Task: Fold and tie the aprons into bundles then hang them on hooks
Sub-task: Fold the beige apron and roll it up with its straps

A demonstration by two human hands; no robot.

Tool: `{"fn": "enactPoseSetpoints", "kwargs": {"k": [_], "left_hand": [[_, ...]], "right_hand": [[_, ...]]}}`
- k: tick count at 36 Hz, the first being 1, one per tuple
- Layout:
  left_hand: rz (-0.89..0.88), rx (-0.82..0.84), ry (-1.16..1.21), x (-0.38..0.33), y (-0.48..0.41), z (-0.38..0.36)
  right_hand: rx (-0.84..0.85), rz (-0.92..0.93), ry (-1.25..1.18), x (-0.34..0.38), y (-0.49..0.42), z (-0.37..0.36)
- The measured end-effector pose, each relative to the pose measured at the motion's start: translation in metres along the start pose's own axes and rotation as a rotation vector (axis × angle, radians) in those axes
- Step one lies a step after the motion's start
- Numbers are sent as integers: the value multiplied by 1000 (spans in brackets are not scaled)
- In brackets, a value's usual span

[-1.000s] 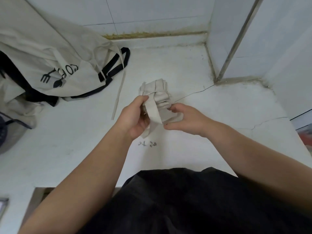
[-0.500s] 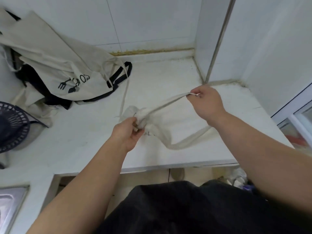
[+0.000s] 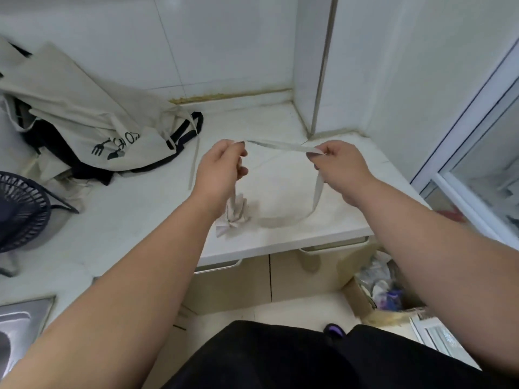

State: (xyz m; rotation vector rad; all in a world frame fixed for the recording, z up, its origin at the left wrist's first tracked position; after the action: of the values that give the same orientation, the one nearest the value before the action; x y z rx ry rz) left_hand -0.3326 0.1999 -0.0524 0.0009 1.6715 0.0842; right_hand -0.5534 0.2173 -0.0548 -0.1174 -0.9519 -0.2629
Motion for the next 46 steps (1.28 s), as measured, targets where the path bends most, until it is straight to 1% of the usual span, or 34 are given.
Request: {"fn": "enactPoseSetpoints", "kwargs": {"k": [2,4,7,9,10,12,14,16,20,22,24,28,32,36,40,43,46], "left_hand": [[12,-53,123,-8,-3,-1],[28,-41,186,-12,-4,-13],[52,-21,219,-18,-6,-38],[57,2,224,-23,-11,-59],[63,12,222,-24,-12,-65],[66,75,203,-31,-19,-95],[71,121,167,-35,-22,-118],[56,162,107,-42,-27,-149],[-95,232,-37,-68,-36,-212],[-190,267,-44,-90,-40,-243],[-252,255,12,-110,-48,-272],[-306,210,121,-147,-71,-322],[-388,175,175,-186,-90,-363],[-535,149,95,-234,-108,-394],[-716,191,-66,-280,-124,-425],[-802,153,-38,-312,-138,-439],[-796,80,26,-335,-156,-446]], "right_hand": [[-18,-115,-211,-17,-5,19],[42,-187,-437,-24,-9,26],[128,-272,-696,-26,-11,37],[97,-318,-800,-27,-16,54],[73,-330,-787,-27,-18,60],[41,-306,-670,-25,-28,88],[55,-272,-526,-22,-37,106],[69,-221,-436,-19,-52,131],[91,-124,-375,-7,-81,181],[61,-58,-377,2,-96,210],[-8,14,-356,9,-112,241],[-178,168,-224,27,-142,299],[-252,262,-207,46,-168,349],[-292,297,-196,66,-199,383],[-352,344,-193,95,-226,414],[-419,390,-172,119,-247,438],[-503,433,-117,139,-266,457]]}}
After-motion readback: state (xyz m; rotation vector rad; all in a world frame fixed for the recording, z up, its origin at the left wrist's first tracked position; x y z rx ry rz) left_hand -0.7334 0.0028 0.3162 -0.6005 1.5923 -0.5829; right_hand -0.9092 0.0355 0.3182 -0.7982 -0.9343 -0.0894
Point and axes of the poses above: each hand's wrist, its own y-axis away from the middle knuckle, its own z-axis out of the back of the hand, x = y × z, the point moved 9 cm from there along -y, towards the middle knuckle, and after that the axes turned 11 degrees about y, right-handed, at the moved point
